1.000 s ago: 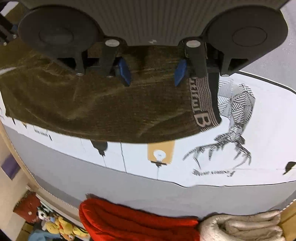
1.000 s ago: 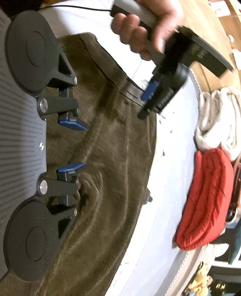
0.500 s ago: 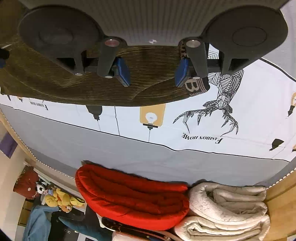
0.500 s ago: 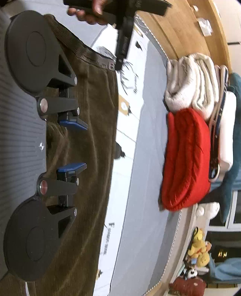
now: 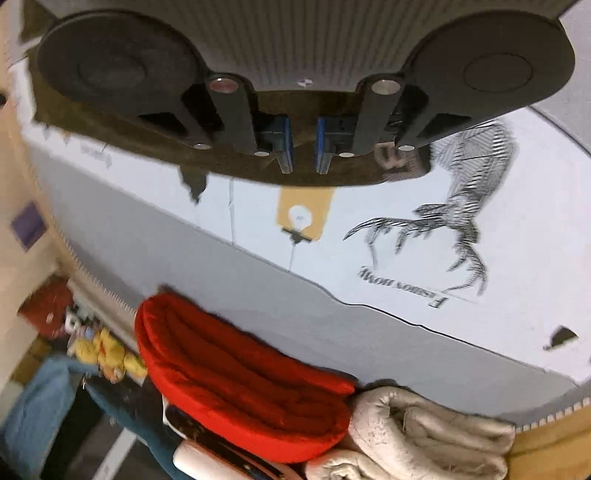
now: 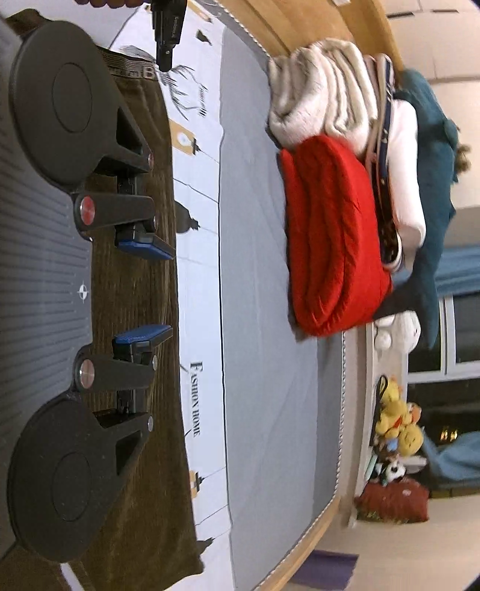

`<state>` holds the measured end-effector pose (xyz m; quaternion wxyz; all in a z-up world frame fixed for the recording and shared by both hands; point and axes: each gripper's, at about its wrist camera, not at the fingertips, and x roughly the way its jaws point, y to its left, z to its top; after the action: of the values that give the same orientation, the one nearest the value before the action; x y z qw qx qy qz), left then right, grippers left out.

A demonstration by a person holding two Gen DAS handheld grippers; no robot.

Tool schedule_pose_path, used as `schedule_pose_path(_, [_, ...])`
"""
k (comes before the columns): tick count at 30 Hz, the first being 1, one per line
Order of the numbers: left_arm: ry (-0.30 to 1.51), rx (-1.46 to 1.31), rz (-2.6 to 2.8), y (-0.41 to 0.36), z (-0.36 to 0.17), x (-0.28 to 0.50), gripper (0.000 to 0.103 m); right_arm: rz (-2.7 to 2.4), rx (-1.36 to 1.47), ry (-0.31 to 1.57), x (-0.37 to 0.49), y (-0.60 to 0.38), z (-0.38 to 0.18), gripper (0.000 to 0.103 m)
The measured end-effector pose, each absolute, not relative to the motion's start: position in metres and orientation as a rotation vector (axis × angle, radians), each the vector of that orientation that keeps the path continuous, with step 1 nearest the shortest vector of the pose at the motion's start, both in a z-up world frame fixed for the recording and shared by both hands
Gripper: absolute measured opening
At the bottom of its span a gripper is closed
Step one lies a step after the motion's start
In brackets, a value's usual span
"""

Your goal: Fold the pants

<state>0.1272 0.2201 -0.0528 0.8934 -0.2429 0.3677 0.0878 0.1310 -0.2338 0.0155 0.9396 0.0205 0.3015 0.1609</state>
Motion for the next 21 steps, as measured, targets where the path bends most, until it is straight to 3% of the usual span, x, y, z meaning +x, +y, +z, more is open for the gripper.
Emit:
schedule_pose_path(4, [0.759,-0.448,0.179,0.214,-0.062,0.155,0.019,0.319,0.038,0.629,0.139,-0.240,0.009,0.040])
schedule_pose_path(7, [0.801,-0.314,0.217,0.205,-0.074,0.177,0.047,0.321,0.030,0.649,0.145,-0.243,0.002,0.040])
schedule_pose_path(9, [0.831,-0.265,0.219,0.202,-0.087,0.188,0.075,0.313,0.022,0.659,0.149,-0.243,-0.003,0.040])
schedule_pose_path(14, [0.922,-0.131,0.186,0.192,-0.118,0.205,0.085,0.321,0.007,0.689,0.154,-0.246,-0.012,0.040])
schedule_pose_path(17, [0.936,-0.043,0.122,0.178,-0.128,0.205,0.081,0.325,-0.007,0.700,0.158,-0.247,-0.015,0.040])
schedule_pose_path(19, [0.926,0.009,0.075,0.170,-0.129,0.202,0.065,0.323,-0.007,0.704,0.162,-0.248,-0.016,0.040])
schedule_pose_path(20, [0.922,0.017,0.048,0.168,-0.127,0.201,0.048,0.324,0.000,0.706,0.163,-0.248,-0.015,0.040])
schedule_pose_path(21, [0.916,0.041,0.036,0.164,-0.125,0.199,0.038,0.325,0.009,0.709,0.165,-0.249,-0.014,0.040])
